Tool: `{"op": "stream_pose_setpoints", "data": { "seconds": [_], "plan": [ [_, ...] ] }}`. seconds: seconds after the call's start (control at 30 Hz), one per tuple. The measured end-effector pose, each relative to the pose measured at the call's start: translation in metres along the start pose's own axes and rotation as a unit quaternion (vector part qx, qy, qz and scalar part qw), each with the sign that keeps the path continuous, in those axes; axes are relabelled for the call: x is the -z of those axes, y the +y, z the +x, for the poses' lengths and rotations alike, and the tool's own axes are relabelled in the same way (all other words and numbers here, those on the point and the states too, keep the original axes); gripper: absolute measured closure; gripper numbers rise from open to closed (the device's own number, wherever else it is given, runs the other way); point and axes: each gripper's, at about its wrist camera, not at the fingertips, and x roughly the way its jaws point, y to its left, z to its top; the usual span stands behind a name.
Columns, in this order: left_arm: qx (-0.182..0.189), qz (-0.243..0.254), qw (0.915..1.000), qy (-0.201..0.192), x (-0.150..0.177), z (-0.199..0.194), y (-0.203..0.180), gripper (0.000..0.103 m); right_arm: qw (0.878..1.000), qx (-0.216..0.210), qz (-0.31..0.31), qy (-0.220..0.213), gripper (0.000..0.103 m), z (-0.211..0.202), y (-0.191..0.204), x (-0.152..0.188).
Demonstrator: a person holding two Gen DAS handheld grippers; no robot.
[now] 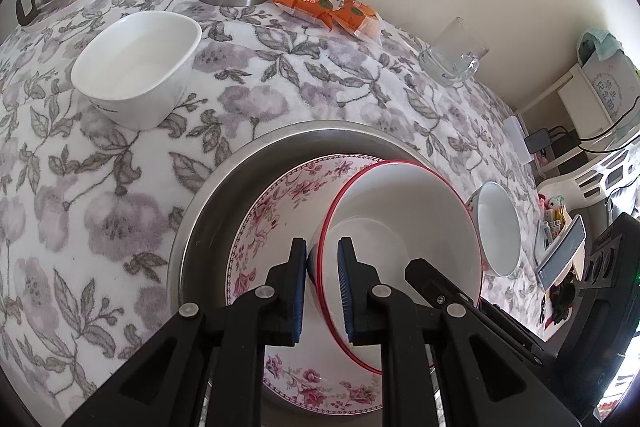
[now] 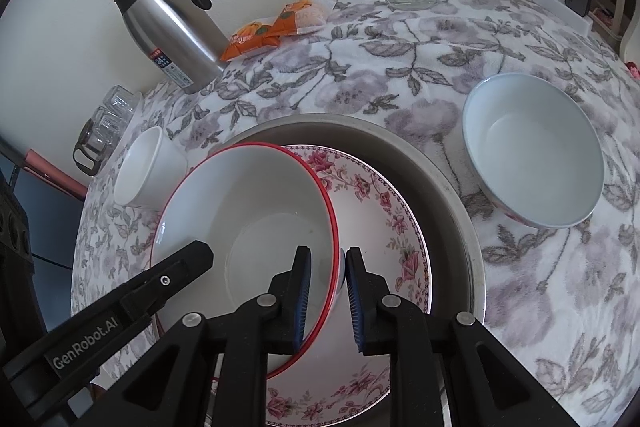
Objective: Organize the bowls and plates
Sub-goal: 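Lower the strawberry bowl onto the pink-rose plate with both tools, then open both tools and release the strawberry bowl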
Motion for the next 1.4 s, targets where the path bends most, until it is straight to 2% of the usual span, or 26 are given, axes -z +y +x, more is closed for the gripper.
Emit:
{"op": "stream_pose_setpoints", "data": {
  "seconds": [0.53, 1.03, 1.07, 1.17, 1.3, 1.4],
  "plan": [
    [-0.002, -0.004, 0.9999, -0.010, -0.001, -0.003, 0.002, 0.087, 1.000, -0.009, 0.003, 0.006, 0.081, -0.001, -0.004, -0.001],
    [-0.007, 0.001, 0.9992, -0.039, -0.003, -0.022, 0.001, 0.087, 0.999, -0.009, 0.001, -0.033, 0.081, -0.030, -0.008, -0.008],
    [-0.007, -0.002, 0.9991, -0.041, -0.003, -0.024, 0.002, 0.084, 0.999, -0.008, 0.000, -0.034, 0.081, -0.031, -0.007, -0.008],
    [-0.010, -0.012, 0.9990, -0.041, -0.004, -0.024, 0.006, 0.062, 0.999, 0.001, -0.002, -0.033, 0.079, -0.031, -0.007, -0.008],
    [-0.014, -0.027, 0.9987, -0.042, -0.003, -0.025, 0.010, 0.058, 0.999, 0.009, -0.005, -0.031, 0.072, -0.030, -0.007, -0.008],
    [-0.025, -0.031, 0.9981, -0.048, -0.003, -0.028, 0.011, 0.056, 0.999, 0.017, -0.009, -0.033, 0.054, -0.031, -0.007, -0.008]
  ]
}}
